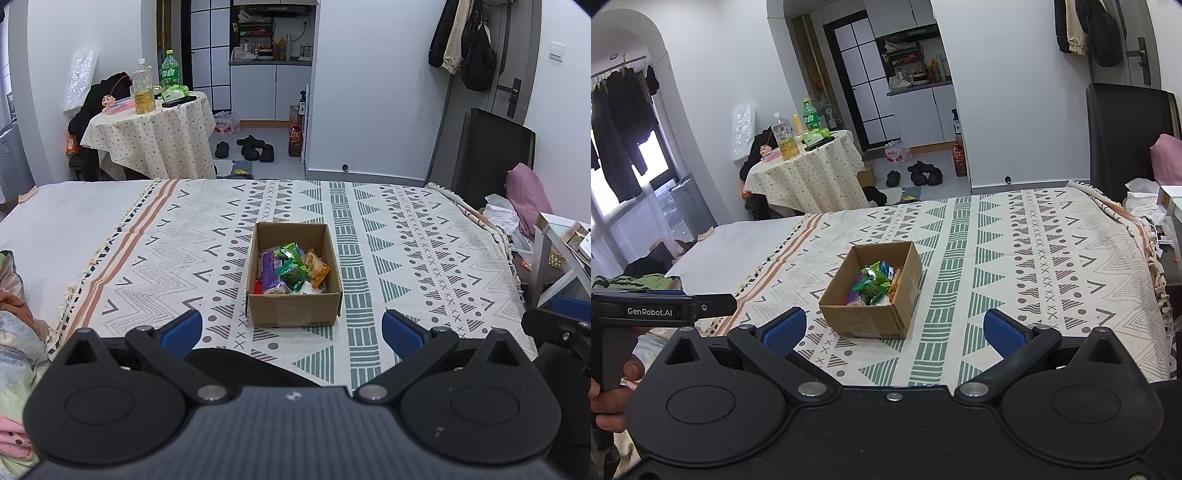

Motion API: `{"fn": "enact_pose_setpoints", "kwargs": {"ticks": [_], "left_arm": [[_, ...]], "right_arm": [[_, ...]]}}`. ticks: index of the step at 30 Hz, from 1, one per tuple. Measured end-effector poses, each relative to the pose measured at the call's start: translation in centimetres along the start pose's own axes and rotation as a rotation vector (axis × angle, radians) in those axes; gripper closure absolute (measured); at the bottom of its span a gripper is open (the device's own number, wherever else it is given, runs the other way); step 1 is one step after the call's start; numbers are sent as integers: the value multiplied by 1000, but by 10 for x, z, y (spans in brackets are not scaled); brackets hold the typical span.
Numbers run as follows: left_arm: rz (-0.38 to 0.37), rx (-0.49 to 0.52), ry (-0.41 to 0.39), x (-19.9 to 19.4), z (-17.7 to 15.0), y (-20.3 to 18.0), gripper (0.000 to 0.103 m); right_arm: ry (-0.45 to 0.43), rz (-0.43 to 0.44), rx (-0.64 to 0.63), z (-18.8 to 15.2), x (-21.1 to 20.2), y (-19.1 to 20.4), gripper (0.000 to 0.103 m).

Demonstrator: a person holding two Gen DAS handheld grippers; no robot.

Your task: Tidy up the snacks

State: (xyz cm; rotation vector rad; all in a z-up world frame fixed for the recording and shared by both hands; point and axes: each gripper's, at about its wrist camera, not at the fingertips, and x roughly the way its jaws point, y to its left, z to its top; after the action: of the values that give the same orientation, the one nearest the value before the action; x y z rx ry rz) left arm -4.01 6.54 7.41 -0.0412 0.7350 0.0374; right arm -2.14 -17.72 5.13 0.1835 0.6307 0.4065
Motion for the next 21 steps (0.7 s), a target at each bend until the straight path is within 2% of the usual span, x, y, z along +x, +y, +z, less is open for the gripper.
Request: {"fn": "enact_pose_setpoints", "kwargs": {"ticks": [21], "left_arm": [[-5, 2, 4, 1, 1, -5, 0]], "right_arm": [[2, 4, 5, 0, -1, 0, 0]]}}
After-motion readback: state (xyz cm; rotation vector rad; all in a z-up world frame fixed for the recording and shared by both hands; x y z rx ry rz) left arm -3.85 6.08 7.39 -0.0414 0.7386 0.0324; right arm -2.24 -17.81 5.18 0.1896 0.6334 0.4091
